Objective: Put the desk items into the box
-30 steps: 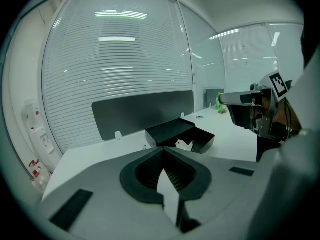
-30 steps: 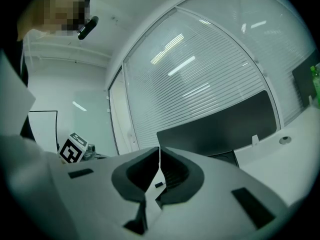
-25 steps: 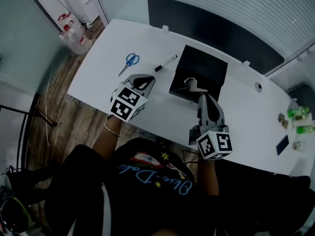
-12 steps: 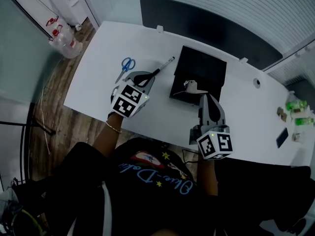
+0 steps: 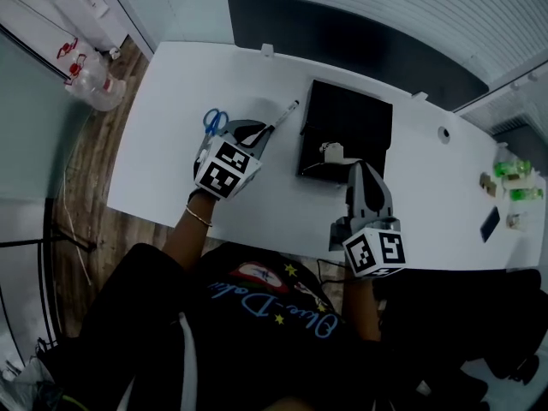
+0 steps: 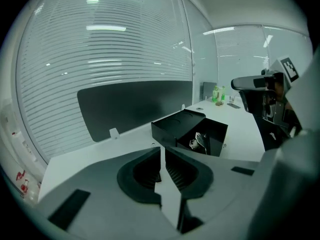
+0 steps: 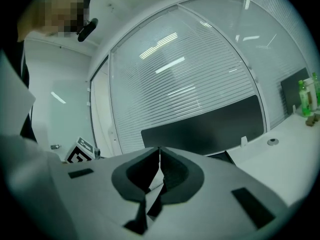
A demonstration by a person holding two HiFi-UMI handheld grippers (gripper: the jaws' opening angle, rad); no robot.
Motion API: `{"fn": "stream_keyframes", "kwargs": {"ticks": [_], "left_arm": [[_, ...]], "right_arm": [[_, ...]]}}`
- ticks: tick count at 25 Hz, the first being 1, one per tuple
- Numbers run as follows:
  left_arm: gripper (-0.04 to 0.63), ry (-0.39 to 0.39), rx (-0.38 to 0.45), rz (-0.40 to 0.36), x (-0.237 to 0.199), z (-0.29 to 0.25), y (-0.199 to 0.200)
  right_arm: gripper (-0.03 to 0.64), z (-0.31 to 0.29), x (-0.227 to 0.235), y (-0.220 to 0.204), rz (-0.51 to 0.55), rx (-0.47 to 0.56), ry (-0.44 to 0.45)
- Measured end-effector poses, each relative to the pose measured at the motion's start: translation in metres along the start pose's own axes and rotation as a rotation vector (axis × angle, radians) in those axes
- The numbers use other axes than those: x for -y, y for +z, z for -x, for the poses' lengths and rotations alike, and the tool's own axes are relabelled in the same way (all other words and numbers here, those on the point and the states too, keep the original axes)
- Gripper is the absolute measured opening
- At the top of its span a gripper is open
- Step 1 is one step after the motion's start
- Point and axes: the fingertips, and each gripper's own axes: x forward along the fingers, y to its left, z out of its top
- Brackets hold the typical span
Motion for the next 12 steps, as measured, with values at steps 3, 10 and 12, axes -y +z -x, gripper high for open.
{"fn": "stream_keyframes", "kwargs": {"ticks": [3,10,12], "left_arm": [[0.049,-0.034,-0.019,-0.007,-0.002,-0.013,-0.005],[0.061,-0.1,-0.065,0.002,-0.006,-0.045,-0.017],[0.064,-0.11,-0.078,0.01,-0.007,-0.056,-0.022]], "right_arm": [[0.011,-0.005,0.002,-0.001,0.0,-0.009,-0.029],[0.011,-0.008,0.008,-0.006,0.013,-0.052,-0.084],[0.011,-0.008,0.012,-0.008,0.011,-0.061,-0.107]]}}
